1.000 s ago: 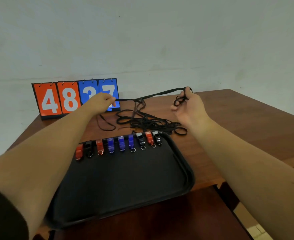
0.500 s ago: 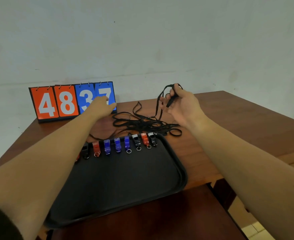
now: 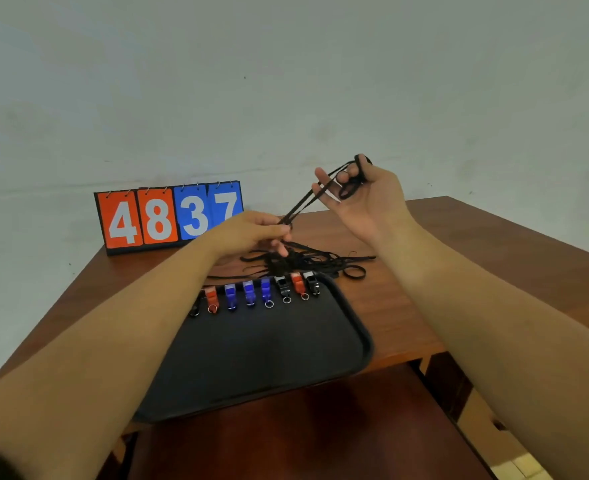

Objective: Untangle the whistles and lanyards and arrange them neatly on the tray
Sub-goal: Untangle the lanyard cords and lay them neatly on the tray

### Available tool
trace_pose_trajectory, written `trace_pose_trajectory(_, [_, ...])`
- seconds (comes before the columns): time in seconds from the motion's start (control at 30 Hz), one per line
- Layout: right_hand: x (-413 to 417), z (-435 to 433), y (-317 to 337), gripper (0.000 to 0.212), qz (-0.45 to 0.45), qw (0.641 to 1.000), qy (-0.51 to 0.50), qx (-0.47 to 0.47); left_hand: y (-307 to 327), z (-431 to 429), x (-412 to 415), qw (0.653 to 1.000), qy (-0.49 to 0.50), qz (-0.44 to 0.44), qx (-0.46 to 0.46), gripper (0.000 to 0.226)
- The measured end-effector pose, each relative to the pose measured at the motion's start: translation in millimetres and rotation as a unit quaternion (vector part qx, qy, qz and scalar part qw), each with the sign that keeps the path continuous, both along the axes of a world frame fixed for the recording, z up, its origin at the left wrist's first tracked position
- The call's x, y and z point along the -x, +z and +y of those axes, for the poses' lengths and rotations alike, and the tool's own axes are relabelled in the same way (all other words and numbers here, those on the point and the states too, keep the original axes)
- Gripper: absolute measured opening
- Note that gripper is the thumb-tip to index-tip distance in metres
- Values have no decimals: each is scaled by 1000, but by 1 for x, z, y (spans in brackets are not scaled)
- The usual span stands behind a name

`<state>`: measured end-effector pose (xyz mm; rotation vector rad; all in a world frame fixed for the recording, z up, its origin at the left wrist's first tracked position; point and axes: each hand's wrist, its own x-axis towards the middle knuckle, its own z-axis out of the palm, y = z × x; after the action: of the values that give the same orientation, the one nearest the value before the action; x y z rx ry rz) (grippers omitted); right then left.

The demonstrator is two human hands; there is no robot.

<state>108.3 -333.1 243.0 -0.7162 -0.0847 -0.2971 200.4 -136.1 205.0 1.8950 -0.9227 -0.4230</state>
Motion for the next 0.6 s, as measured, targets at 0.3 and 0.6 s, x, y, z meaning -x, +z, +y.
trace_pose_trajectory(0.3, [11,-9,-13,42,34,998,-43,-25,-4,16,-23,961,225,-152,-59,31])
trace_pose_trajectory(0.6, [19,16,-13,41,66,995,35,70,4,0,-9,978,178,-109,-34,59])
